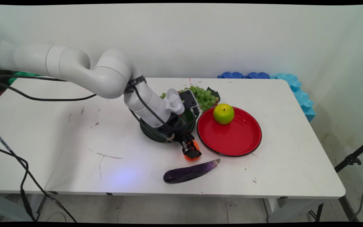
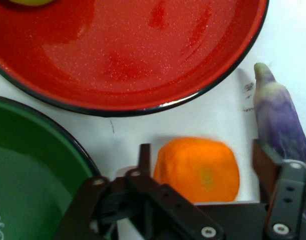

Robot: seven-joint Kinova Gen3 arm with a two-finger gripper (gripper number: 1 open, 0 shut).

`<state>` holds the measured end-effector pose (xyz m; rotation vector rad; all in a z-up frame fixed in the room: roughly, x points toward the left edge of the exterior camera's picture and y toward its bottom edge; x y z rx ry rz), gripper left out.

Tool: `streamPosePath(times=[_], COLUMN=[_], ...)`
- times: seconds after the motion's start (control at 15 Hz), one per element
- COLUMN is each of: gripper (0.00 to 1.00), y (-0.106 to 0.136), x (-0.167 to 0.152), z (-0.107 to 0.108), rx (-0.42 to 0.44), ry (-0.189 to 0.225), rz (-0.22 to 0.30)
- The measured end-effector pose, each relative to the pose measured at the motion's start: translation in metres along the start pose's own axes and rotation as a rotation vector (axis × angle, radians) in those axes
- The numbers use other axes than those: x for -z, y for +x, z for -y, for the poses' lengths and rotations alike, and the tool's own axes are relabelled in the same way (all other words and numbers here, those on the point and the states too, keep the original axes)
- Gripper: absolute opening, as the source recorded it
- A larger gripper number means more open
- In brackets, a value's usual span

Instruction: Place the picked object on the table

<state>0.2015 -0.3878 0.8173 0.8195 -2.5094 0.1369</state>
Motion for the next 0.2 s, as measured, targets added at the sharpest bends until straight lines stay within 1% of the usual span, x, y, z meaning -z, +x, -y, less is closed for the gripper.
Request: streamPosePath(times=[0.2], gripper=[1.00], y=[0.0018], x=[0.0000], z=[-0.0006], rx=[0.001], ry=[0.003], rz=[-0.005])
